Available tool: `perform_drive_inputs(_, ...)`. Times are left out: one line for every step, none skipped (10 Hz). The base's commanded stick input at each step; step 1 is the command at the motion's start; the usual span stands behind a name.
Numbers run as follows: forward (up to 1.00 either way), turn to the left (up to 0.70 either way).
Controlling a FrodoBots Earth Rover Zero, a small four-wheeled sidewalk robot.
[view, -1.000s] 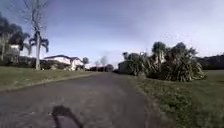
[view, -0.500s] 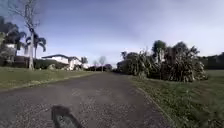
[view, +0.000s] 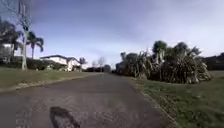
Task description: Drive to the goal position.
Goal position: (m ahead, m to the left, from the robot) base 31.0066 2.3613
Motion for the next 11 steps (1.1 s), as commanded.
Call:
perform_drive_inputs(1.00,0.00)
perform_drive_inputs(1.00,0.00)
perform_drive_inputs(1.00,0.00)
perform_drive_inputs(1.00,0.00)
perform_drive_inputs(1.00,0.00)
perform_drive_inputs(1.00,0.00)
perform_drive_inputs(1.00,0.00)
perform_drive_inputs(1.00,0.00)
perform_drive_inputs(1.00,0.00)
perform_drive_inputs(1.00,0.00)
perform_drive_inputs(1.00,0.00)
